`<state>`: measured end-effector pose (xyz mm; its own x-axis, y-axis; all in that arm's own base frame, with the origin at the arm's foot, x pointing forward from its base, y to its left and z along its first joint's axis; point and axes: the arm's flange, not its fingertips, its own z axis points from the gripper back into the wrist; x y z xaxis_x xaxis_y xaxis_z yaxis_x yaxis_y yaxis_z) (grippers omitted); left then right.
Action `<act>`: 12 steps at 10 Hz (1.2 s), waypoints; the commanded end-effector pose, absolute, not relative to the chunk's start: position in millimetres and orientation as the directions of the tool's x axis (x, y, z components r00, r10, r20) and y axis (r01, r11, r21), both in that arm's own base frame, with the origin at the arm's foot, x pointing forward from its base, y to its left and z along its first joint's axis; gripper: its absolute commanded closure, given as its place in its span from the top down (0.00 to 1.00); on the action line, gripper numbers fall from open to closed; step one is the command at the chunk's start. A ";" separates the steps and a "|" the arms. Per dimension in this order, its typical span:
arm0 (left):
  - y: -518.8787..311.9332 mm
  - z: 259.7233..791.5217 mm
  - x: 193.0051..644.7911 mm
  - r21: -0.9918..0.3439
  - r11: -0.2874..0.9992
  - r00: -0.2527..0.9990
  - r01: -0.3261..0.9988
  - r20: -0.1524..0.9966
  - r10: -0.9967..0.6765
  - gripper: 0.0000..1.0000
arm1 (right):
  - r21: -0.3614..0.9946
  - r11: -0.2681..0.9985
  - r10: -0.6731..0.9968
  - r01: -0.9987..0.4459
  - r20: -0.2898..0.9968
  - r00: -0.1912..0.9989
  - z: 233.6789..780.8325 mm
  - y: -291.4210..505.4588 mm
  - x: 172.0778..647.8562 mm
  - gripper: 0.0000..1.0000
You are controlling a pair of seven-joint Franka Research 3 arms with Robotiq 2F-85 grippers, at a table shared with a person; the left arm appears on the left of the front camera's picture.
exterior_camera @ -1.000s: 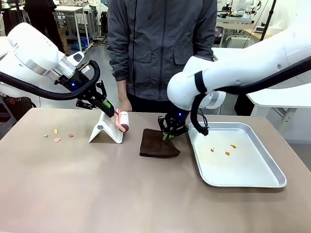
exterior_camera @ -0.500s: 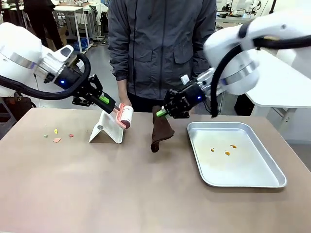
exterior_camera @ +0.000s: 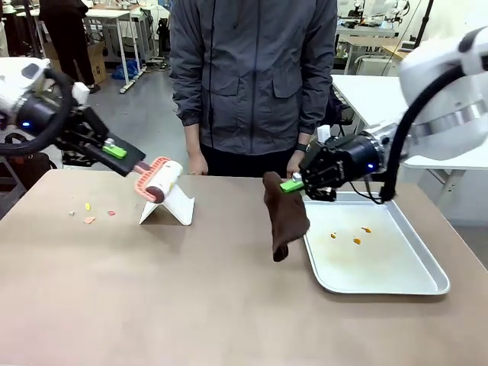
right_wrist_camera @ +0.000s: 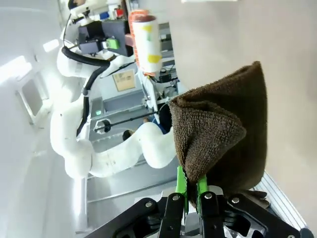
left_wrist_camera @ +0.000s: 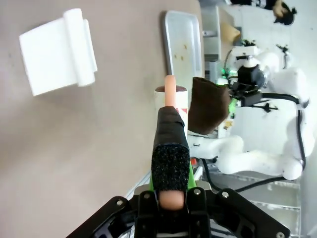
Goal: Clean the surface of the table.
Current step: Hold the Lint Roller with your left hand and the towel with your right hand.
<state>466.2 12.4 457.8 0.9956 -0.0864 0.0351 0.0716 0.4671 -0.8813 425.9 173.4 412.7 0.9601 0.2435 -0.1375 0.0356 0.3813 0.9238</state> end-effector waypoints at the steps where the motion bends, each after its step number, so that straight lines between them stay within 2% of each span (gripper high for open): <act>1: 54.7 455.6 434.4 -0.916 0.397 0.998 0.061 0.043 -0.054 0.00 | 0.909 0.416 0.175 -0.030 -0.047 0.983 422.8 146.3 383.0 0.00; 4: 135.4 440.1 382.4 -0.949 0.300 0.995 0.094 0.103 0.014 0.00 | 0.897 0.442 0.050 -0.027 0.005 0.999 417.7 96.5 337.7 0.00; 5: 163.6 431.2 365.8 -0.958 0.276 0.990 0.072 0.102 0.095 0.00 | 0.888 0.459 -0.014 -0.014 0.023 1.000 413.5 76.7 324.5 0.00; 7: 213.4 415.9 344.9 -0.939 0.335 0.980 0.078 0.133 0.146 0.00 | 0.878 0.473 -0.154 0.073 0.000 0.988 407.3 37.1 310.1 0.00; 9: 247.0 401.0 332.1 -0.930 0.351 0.964 0.106 0.183 0.195 0.00 | 0.888 0.440 -0.248 0.132 -0.021 0.968 402.7 -1.0 296.5 0.00; 10: 269.0 392.7 323.5 -0.944 0.317 0.950 0.087 0.175 0.259 0.00 | 0.897 0.417 -0.288 0.148 -0.024 0.957 396.6 -24.5 286.1 0.00; 12: 303.3 376.6 313.3 -0.973 0.218 0.932 0.076 0.147 0.332 0.00 | 0.950 0.292 -0.316 0.108 -0.011 0.949 380.3 -67.6 284.7 0.00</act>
<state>309.2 288.9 378.6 0.9408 0.3132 0.1300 0.0349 0.2920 -0.9558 347.3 -79.3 417.7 0.9484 -0.3160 -0.0278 0.1465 0.3586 0.9219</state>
